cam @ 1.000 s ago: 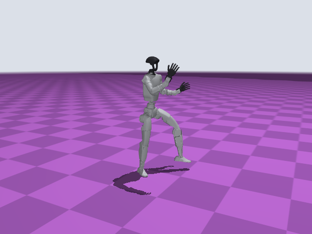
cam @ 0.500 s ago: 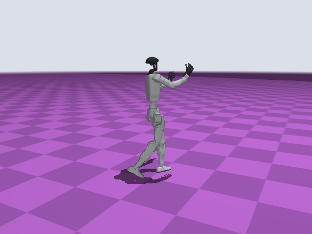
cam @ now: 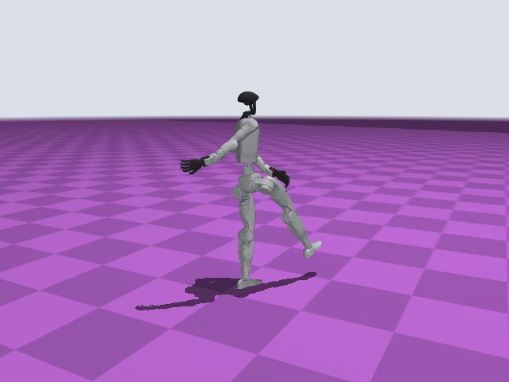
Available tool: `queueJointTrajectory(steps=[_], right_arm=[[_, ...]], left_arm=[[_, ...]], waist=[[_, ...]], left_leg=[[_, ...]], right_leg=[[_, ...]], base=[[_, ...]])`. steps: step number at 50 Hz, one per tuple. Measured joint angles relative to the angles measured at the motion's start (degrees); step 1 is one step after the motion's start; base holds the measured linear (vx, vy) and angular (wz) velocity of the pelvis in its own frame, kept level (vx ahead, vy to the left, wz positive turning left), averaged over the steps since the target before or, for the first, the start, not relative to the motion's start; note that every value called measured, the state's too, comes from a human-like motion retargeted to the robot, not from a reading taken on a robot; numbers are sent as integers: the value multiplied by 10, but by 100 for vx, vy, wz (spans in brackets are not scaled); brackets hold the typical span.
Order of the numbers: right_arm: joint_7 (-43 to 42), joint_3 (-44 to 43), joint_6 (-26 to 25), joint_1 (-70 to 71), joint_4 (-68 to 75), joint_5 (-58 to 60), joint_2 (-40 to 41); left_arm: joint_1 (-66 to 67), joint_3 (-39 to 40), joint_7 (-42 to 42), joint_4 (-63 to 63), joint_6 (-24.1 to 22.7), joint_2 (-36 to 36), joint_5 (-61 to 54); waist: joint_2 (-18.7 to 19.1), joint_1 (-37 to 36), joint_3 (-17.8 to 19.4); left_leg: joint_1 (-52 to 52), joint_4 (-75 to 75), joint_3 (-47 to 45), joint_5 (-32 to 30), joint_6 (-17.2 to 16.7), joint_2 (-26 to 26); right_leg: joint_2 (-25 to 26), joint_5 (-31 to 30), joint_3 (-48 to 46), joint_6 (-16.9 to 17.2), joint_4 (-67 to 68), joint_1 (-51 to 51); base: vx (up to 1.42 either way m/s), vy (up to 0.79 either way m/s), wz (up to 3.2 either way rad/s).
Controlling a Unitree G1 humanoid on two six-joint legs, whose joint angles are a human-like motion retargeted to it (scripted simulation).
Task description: Kungfu
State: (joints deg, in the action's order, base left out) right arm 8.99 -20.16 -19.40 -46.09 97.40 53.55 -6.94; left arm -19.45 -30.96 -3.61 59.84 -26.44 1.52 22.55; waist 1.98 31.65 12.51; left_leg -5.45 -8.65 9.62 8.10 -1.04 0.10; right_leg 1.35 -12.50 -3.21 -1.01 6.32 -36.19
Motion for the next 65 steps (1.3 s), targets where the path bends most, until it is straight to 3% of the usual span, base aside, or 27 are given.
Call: queueJointTrajectory(steps=[7,12,15,20,22,26,28,30,32,33,35,37,38,40,43,45,48,53,57,60,63,65], right_arm=[[41,-48,30,16,-6,-174,-9],[45,-44,115,75,-169,-196,23],[38,-11,220,93,-328,-197,32],[-29,57,378,141,-603,-283,11],[-48,71,401,170,-671,-317,1],[-96,83,442,280,-762,-364,-46],[-138,70,460,360,-755,-360,-78],[-195,56,491,459,-696,-347,-114],[-254,47,541,573,-560,-326,-146],[-279,34,558,633,-459,-315,-168],[-291,-16,533,778,-237,-287,-205],[-214,-39,373,863,-94,-319,-228],[-153,-33,326,888,-50,-359,-248],[-63,-18,360,896,-25,-453,-286],[-68,-3,424,883,-93,-548,-310],[-90,-3,445,873,-140,-559,-322],[-101,-15,460,867,-186,-532,-349],[-80,-16,468,873,-240,-566,-405],[-69,2,482,852,-329,-604,-475],[-65,-13,465,801,-447,-642,-534],[-98,-61,446,729,-554,-657,-554],[-166,-87,430,717,-605,-626,-509]], left_arm=[[28,17,50,-50,-134,4,-87],[42,21,62,-116,-147,5,-69],[47,22,65,-166,-143,0,-95],[0,64,36,-263,-123,-18,-243],[-56,89,31,-300,-100,-2,-299],[-241,137,41,-385,-51,96,-354],[-357,154,60,-371,-42,149,-331],[-482,162,85,-270,-36,184,-268],[-563,203,58,-127,9,184,-203],[-574,213,39,-90,43,167,-186],[-619,251,-9,-50,75,154,-181],[-617,271,3,-59,58,151,-200],[-615,267,27,-73,21,155,-205],[-603,261,131,-89,-50,143,-167],[-582,262,249,-87,-67,120,-138],[-574,259,242,-82,-65,112,-148],[-572,258,168,-55,-46,104,-190],[-575,264,102,-44,-30,92,-250],[-575,260,131,-70,-42,98,-243],[-571,253,152,-110,-36,110,-220],[-541,254,124,-149,-17,105,-205],[-497,254,93,-170,2,85,-194]], waist=[[-10,-11,-69],[15,-31,-103],[36,-33,-114],[65,-55,-117],[70,-60,-119],[65,-61,-116],[57,-56,-104],[28,-31,-97],[47,-44,-151],[70,-51,-160],[59,-64,-137],[82,-33,-126],[83,-10,-124],[77,3,-123],[73,20,-117],[82,41,-101],[89,73,-77],[79,97,-60],[100,128,-61],[117,133,-30],[127,115,-10],[132,82,-9]], left_leg=[[9,-9,-21,33,-17,-20],[17,-14,-35,61,-35,-11],[14,-17,-39,76,-48,1],[-5,-39,-39,97,-83,25],[-14,-48,-37,101,-91,36],[-43,-67,-26,118,-95,65],[-64,-78,-14,136,-85,79],[-90,-97,8,156,-68,75],[-55,-121,-9,159,-57,99],[-34,-163,-5,164,-60,137],[-40,-199,-65,133,-54,151],[-23,-196,-121,75,-80,208],[3,-206,-135,53,-90,230],[39,-216,-197,17,-104,277],[60,-169,-316,-54,-132,316],[60,-134,-389,-84,-129,335],[65,-72,-470,-122,-138,343],[122,6,-442,-171,-140,271],[176,66,-446,-191,-140,233],[222,70,-410,-192,-140,216],[256,71,-387,-197,-140,208],[273,71,-380,-204,-140,210]], right_leg=[[-5,25,-59,37,43,36],[2,7,-33,53,107,25],[-22,11,-47,54,129,12],[-77,15,-52,29,140,-8],[-92,24,-36,17,128,-5],[-124,77,-6,-4,86,23],[-135,111,-2,-14,72,55],[-169,28,-52,62,43,120],[-159,32,-61,33,117,29],[-125,55,-49,30,176,-12],[-119,109,-28,23,255,-43],[-115,184,-61,17,330,-61],[-137,200,-87,17,349,-64],[-158,220,-120,15,365,-60],[-162,252,-131,18,375,-61],[-175,265,-153,19,374,-49],[-195,280,-175,21,375,-40],[-258,277,-162,27,383,-82],[-313,290,-169,29,419,-138],[-344,292,-182,31,433,-156],[-360,303,-191,27,448,-174],[-360,311,-197,23,454,-186]], base=[[27,-29,-68],[34,-30,-50],[51,-39,-10],[48,-35,13],[45,-45,61],[52,-70,83],[51,-70,97],[69,-91,101],[61,-84,-17],[51,-67,-26],[26,-53,4],[13,-60,143],[5,-69,225],[3,-77,205],[-11,-51,172],[-8,-27,167],[-13,-13,156],[-29,2,114],[-17,9,123],[-17,17,103],[-23,8,69],[-18,-6,26]])
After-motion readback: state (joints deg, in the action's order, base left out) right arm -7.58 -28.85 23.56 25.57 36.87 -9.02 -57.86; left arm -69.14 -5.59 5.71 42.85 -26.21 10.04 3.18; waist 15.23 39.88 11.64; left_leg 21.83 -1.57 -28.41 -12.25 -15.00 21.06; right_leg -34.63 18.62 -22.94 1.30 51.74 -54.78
